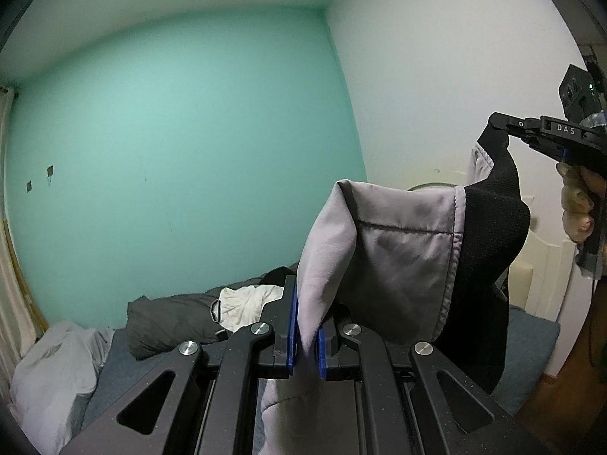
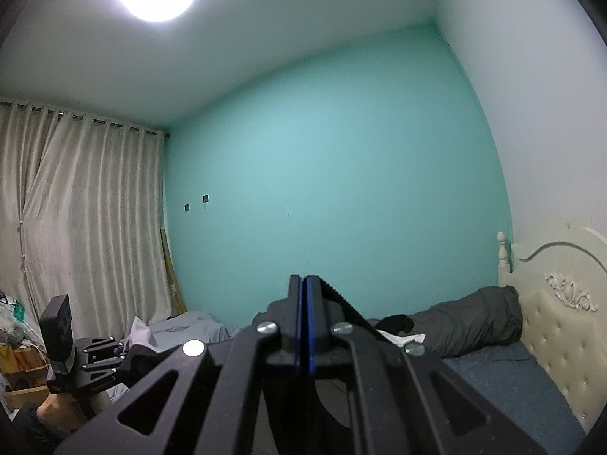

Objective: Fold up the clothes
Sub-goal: 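Raise the jacket high with both grippers to shake it out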

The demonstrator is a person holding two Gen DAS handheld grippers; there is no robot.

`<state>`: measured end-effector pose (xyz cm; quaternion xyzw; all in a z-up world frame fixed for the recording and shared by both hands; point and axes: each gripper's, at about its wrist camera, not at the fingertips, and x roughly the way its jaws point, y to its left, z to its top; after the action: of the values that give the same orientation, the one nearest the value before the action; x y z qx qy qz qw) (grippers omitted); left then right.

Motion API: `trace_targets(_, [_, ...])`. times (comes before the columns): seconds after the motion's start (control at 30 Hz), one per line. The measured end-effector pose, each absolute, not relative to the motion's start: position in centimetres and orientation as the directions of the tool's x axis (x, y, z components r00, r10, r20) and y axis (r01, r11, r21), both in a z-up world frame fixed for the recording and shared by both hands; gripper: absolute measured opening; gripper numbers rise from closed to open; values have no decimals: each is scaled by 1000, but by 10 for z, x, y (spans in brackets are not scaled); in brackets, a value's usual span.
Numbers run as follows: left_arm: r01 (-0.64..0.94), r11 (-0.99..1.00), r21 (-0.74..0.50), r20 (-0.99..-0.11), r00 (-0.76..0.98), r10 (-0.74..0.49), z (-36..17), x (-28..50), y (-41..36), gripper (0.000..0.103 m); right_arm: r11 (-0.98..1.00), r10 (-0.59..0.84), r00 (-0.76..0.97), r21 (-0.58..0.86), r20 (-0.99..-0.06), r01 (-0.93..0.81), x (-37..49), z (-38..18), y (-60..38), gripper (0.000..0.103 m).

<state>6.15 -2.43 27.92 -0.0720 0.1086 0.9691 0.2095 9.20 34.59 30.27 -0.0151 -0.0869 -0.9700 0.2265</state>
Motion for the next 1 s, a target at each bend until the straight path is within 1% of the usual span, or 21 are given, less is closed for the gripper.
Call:
trace_targets(0.13, [-431, -889, 153, -210, -893, 397, 274, 56, -31, 8, -885, -441, -896, 148, 44, 442, 82, 303, 338, 2])
trace_targets(0.27, [-443, -887, 128, -252, -880, 403, 251, 33, -34, 8, -886, -445, -895, 145, 0, 440, 59, 292, 328, 2])
trace_targets(0.43, [-449, -890, 86, -332, -855, 399, 206, -17, -36, 8, -898, -428, -898, 163, -104, 409, 2, 255, 319, 2])
trace_targets(0.53, [-437, -898, 50, -389, -837, 385, 167, -62, -38, 8, -911, -406, -896, 156, -180, 382, -44, 221, 310, 2])
trace_targets(0.63, [-422, -907, 15, -444, -815, 372, 128, -108, -40, 8, -919, -390, -879, 179, -273, 352, -101, 167, 305, 2])
trace_targets(0.73, [-405, -914, -3, -499, -791, 352, 85, -159, -44, 8, -926, -373, -862, 196, -342, 323, -155, 118, 301, 2])
trace_targets(0.83, [-374, -927, -16, -548, -773, 321, 43, -215, -52, 8, -928, -369, -844, 207, -388, 310, -207, 75, 292, 2])
trace_targets(1.0, [-330, -942, -57, -611, -735, 295, -26, -295, -64, 8, -939, -343, -815, 188, -467, 288, -288, 7, 270, 2])
